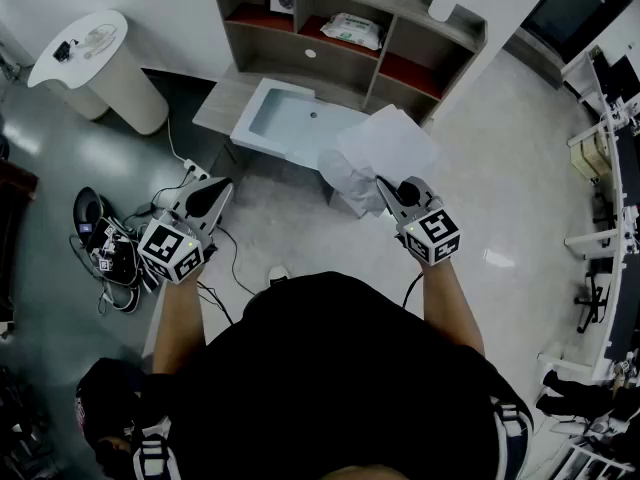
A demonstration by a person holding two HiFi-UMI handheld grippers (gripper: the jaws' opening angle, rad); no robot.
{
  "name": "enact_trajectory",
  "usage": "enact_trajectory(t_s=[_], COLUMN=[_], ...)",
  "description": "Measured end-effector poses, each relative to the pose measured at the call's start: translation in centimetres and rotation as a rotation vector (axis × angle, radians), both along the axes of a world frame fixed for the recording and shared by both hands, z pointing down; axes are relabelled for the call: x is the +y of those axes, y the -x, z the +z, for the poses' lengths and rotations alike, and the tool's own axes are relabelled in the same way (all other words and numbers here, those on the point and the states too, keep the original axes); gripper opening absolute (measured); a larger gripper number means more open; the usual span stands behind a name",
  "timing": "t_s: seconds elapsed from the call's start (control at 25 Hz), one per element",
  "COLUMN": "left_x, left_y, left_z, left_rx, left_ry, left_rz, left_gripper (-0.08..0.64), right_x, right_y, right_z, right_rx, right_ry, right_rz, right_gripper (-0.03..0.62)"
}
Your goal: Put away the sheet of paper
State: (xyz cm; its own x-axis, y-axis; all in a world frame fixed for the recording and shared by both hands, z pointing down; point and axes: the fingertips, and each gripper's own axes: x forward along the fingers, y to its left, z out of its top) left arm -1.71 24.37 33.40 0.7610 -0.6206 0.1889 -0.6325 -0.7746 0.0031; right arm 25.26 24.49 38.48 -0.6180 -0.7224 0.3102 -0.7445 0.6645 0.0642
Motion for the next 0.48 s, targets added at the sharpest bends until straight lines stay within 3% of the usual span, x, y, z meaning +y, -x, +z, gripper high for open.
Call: enact_trajectory(t_s=[0.28, 0.48], left_x=[-0.5, -1.4], left_y=[1.4, 2.8], left_z=[0.3, 0.3], left_rx=[0.004, -0.021], left_ry=[0.012, -0.003], left_rz=[0.001, 0.016], left_gripper=[0.019, 0.020], right_x=[-0.3, -1.9], right_y=[1.1, 1.6], right_z=[0.0, -0.6], right_rx=[0.004, -0.047], right_ry=[0.009, -0.007], right_rz=[-0.008, 0.049], right_gripper=[0.015, 0.015])
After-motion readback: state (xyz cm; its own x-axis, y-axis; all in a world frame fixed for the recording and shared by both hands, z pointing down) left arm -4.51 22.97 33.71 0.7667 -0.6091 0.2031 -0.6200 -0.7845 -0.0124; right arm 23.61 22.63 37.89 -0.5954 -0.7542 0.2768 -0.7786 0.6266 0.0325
